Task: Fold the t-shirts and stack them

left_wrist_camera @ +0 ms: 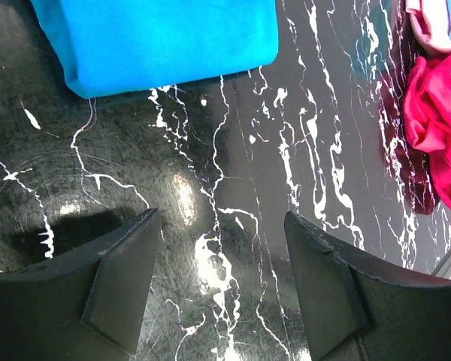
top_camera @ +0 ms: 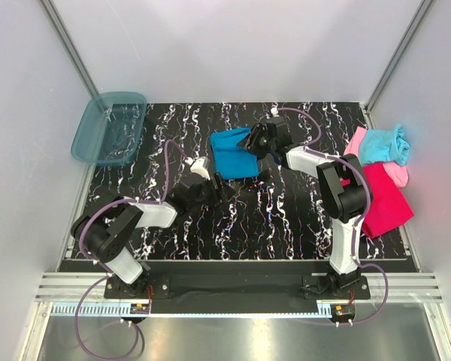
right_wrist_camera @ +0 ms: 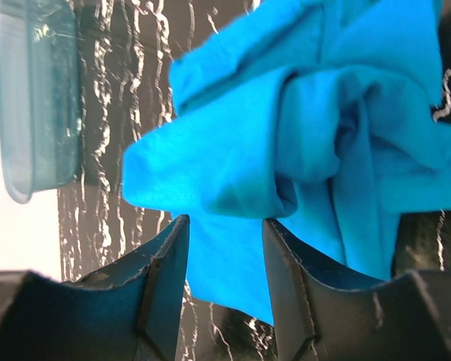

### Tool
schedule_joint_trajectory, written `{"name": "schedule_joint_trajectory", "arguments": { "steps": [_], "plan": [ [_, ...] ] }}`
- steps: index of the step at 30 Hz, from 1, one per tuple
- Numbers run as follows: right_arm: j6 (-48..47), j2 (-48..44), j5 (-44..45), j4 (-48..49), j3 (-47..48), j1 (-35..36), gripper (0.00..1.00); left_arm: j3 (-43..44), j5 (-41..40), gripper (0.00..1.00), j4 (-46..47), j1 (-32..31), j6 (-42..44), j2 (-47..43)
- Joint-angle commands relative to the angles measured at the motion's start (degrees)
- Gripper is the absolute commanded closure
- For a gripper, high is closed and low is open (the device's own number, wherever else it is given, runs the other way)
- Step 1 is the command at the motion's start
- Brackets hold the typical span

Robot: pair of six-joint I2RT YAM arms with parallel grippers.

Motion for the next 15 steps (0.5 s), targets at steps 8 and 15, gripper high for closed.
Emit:
{"name": "schedule_joint_trajectory", "arguments": {
  "steps": [8,15],
  "plan": [
    [-0.6,3.3,0.0,-1.5,5.6,-0.2,0.53,-1.1,-1.2,0.29,2.9,-0.1,1.7,-3.8],
    [-0.9,6.0,0.4,-2.6,8.9,-0.2,1.00,-1.9,-0.8,0.30,2.6,-0.2,1.7,-5.6]
  ]
}}
